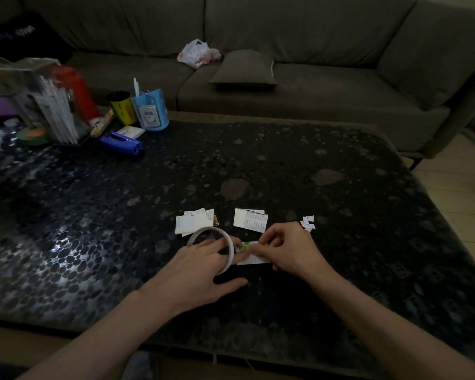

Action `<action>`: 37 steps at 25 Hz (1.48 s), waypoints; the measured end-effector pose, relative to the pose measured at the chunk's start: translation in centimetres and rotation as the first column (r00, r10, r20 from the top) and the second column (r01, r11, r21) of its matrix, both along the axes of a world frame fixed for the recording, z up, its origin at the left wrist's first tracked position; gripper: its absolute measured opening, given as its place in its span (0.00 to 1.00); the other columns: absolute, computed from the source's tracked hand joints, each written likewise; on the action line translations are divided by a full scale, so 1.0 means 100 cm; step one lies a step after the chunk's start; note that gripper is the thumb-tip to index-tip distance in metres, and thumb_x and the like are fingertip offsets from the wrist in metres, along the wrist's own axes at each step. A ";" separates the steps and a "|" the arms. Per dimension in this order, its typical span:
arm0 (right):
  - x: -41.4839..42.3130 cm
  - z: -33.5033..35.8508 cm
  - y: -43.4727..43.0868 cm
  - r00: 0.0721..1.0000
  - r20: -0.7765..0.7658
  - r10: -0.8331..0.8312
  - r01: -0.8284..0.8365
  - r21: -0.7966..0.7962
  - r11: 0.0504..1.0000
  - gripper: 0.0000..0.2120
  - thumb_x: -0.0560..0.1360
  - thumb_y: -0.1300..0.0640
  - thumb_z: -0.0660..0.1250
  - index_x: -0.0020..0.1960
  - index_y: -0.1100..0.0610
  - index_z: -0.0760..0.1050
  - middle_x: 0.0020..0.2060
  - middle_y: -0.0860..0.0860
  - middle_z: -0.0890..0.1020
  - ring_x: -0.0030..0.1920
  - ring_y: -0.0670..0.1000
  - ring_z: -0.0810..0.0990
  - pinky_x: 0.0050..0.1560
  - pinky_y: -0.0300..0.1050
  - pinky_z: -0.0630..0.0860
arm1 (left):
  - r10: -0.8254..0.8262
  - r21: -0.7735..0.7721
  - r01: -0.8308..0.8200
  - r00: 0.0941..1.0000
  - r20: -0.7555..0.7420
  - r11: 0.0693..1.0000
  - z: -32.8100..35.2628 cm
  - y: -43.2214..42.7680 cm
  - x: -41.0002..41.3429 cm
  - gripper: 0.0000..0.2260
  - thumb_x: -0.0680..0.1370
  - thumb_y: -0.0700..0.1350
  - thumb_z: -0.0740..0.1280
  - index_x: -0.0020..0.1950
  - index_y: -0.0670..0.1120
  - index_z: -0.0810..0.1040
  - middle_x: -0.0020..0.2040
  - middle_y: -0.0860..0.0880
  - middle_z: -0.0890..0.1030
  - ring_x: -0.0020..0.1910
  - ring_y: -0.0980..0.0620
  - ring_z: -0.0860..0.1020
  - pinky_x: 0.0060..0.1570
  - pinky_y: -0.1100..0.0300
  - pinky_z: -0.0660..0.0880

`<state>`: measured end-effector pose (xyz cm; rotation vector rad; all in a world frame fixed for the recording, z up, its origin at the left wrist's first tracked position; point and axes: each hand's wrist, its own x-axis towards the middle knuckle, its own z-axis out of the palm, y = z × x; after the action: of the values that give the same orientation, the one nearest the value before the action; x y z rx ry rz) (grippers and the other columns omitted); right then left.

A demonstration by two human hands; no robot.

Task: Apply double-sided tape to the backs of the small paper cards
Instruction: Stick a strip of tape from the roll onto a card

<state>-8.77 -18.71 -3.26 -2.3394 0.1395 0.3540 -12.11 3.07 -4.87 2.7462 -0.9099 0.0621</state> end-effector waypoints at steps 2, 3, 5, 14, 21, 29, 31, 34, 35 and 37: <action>-0.001 -0.002 0.001 0.999 0.037 -0.007 0.008 -0.022 1.000 0.10 0.72 0.44 0.79 0.45 0.46 0.80 0.36 0.46 0.85 0.31 0.43 0.84 0.41 0.43 0.85 | 0.004 0.001 -0.004 1.000 -0.002 1.000 0.000 -0.001 0.000 0.29 0.79 0.70 0.54 0.80 0.65 0.63 0.78 0.61 0.65 0.73 0.57 0.70 0.60 0.57 0.76; -0.001 -0.003 0.002 0.999 0.048 -0.008 0.009 -0.034 0.999 0.10 0.72 0.44 0.79 0.45 0.46 0.80 0.36 0.46 0.85 0.33 0.44 0.84 0.44 0.47 0.86 | 0.006 0.006 -0.006 1.000 0.001 1.000 0.000 -0.001 0.000 0.29 0.79 0.70 0.54 0.80 0.65 0.62 0.78 0.61 0.65 0.73 0.57 0.70 0.60 0.57 0.76; 0.000 -0.004 0.003 0.999 0.043 -0.010 0.012 -0.048 0.999 0.10 0.72 0.44 0.79 0.45 0.45 0.79 0.38 0.47 0.85 0.37 0.44 0.84 0.48 0.51 0.86 | 0.004 0.011 -0.004 1.000 0.009 1.000 -0.001 -0.001 -0.001 0.29 0.79 0.70 0.53 0.80 0.66 0.62 0.78 0.62 0.65 0.72 0.58 0.70 0.60 0.58 0.75; 0.006 -0.003 0.002 0.991 -0.088 -0.101 0.105 0.043 0.994 0.14 0.70 0.47 0.81 0.48 0.49 0.79 0.36 0.49 0.86 0.29 0.44 0.84 0.37 0.42 0.84 | -0.001 -0.003 0.001 1.000 0.031 1.000 -0.002 -0.001 -0.001 0.25 0.82 0.66 0.57 0.79 0.64 0.65 0.78 0.61 0.65 0.73 0.57 0.70 0.61 0.58 0.76; 0.011 -0.005 -0.001 0.983 -0.135 -0.125 0.138 0.092 0.986 0.11 0.72 0.53 0.81 0.48 0.51 0.80 0.29 0.48 0.85 0.24 0.42 0.81 0.27 0.35 0.74 | 0.002 0.002 -0.002 0.999 0.039 1.000 -0.004 0.000 -0.001 0.25 0.82 0.67 0.56 0.80 0.65 0.63 0.79 0.61 0.64 0.74 0.57 0.69 0.63 0.58 0.75; 0.012 -0.003 -0.001 0.980 -0.151 -0.131 0.148 0.108 0.983 0.13 0.72 0.54 0.81 0.50 0.51 0.79 0.29 0.49 0.85 0.24 0.43 0.80 0.27 0.36 0.75 | 0.008 -0.029 -0.007 1.000 0.012 1.000 -0.001 0.006 0.004 0.21 0.83 0.59 0.60 0.77 0.66 0.68 0.76 0.65 0.69 0.71 0.59 0.72 0.59 0.57 0.79; 0.012 -0.001 0.001 0.979 -0.158 -0.131 0.147 0.096 0.984 0.13 0.72 0.53 0.81 0.50 0.51 0.78 0.31 0.50 0.86 0.25 0.43 0.81 0.28 0.37 0.75 | -0.002 -0.007 0.002 1.000 0.016 1.000 -0.002 0.009 0.004 0.21 0.83 0.58 0.59 0.77 0.64 0.69 0.76 0.67 0.69 0.70 0.59 0.73 0.58 0.57 0.80; 0.014 0.003 0.000 0.971 -0.196 -0.138 0.159 0.100 0.982 0.12 0.74 0.56 0.79 0.54 0.52 0.78 0.37 0.52 0.86 0.27 0.43 0.81 0.30 0.37 0.75 | -0.019 0.030 0.019 1.000 0.020 0.999 -0.005 0.013 0.003 0.23 0.83 0.59 0.56 0.78 0.63 0.67 0.77 0.67 0.67 0.72 0.58 0.72 0.58 0.57 0.79; 0.015 0.005 -0.002 0.966 -0.212 -0.150 0.179 0.124 0.976 0.12 0.75 0.58 0.78 0.55 0.53 0.79 0.37 0.52 0.86 0.26 0.43 0.80 0.29 0.36 0.75 | -0.021 0.037 0.020 1.000 0.022 0.999 -0.005 0.013 0.002 0.23 0.83 0.59 0.55 0.78 0.62 0.67 0.78 0.67 0.67 0.72 0.58 0.72 0.58 0.57 0.79; 0.015 0.008 -0.004 0.958 -0.228 -0.174 0.211 0.149 0.966 0.10 0.76 0.57 0.77 0.56 0.53 0.80 0.38 0.53 0.85 0.26 0.42 0.80 0.27 0.34 0.74 | -0.022 0.048 0.021 0.999 0.023 0.999 -0.005 0.011 0.002 0.24 0.83 0.59 0.55 0.79 0.61 0.67 0.78 0.65 0.68 0.72 0.56 0.73 0.58 0.56 0.80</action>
<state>-7.24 -19.07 -2.47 -2.0914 0.4229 0.4989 -11.91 4.19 -5.40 2.7844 -0.9593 0.0701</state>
